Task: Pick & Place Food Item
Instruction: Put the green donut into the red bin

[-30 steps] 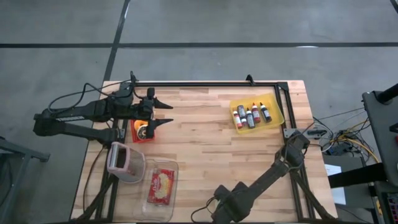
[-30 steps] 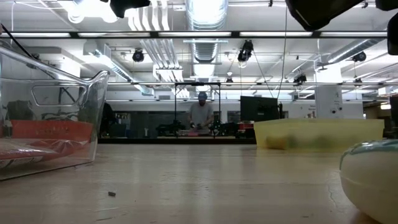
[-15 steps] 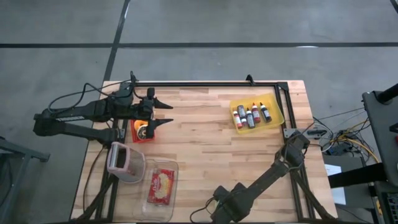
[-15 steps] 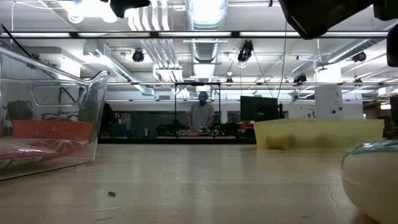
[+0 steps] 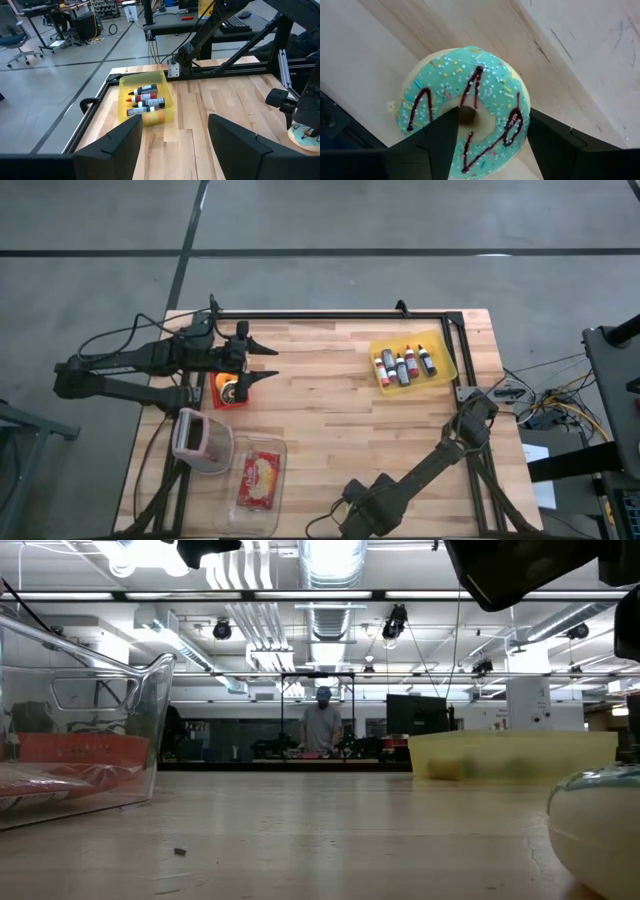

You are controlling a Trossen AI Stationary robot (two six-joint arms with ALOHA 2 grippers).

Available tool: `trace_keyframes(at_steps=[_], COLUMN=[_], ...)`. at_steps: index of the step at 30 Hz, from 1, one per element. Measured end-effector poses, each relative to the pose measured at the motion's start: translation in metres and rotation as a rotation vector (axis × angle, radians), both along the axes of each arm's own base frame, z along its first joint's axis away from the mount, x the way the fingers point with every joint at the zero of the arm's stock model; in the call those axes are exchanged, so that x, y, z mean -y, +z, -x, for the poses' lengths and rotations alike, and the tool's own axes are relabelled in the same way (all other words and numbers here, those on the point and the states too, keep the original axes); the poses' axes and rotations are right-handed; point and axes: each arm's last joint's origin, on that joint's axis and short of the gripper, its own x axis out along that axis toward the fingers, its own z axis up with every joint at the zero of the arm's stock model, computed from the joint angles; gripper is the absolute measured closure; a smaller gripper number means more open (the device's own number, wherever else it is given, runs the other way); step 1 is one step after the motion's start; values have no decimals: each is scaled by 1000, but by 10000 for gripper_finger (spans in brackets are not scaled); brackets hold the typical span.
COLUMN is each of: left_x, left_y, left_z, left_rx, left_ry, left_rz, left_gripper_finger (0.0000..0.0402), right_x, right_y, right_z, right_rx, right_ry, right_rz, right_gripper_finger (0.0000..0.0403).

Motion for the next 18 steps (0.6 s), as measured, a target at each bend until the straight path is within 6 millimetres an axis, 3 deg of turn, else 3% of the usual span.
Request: trace_keyframes(at_steps=[7,18], left_x=[0,0], left_y=[0,0], left_z=[0,0], left_rx=[0,0], left_ry=[0,0], left_rz=[0,0], left_gripper_finger=[170,170], right_x=[0,1], right_y=[0,0], right_z=[0,0], right_rx=[9,9], right_ry=[-2,-3], right_rz=[12,13], right_gripper_finger=[194,271])
